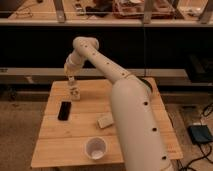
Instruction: Knock the bottle over
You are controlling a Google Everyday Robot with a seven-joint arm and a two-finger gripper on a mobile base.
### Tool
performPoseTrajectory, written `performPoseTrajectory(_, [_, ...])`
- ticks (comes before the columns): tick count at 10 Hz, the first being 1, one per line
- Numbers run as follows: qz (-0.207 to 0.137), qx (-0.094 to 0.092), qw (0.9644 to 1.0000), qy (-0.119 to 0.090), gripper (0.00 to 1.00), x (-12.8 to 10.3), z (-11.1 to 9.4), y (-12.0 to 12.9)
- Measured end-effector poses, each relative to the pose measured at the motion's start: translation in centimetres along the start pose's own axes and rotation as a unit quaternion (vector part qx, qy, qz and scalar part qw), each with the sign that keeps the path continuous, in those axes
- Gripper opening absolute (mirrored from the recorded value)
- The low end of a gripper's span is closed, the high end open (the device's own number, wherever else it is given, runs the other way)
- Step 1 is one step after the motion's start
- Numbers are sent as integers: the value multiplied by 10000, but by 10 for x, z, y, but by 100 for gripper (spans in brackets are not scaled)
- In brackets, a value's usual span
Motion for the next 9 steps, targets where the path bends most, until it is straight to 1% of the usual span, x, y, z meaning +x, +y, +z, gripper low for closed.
performPoseTrajectory(4, [37, 79, 9999, -73, 3, 7, 11, 0])
performPoseTrajectory(6, [93, 73, 9999, -96, 3, 12, 19, 5])
performPoseTrajectory(9, [164, 44, 9998, -100, 3, 17, 20, 16])
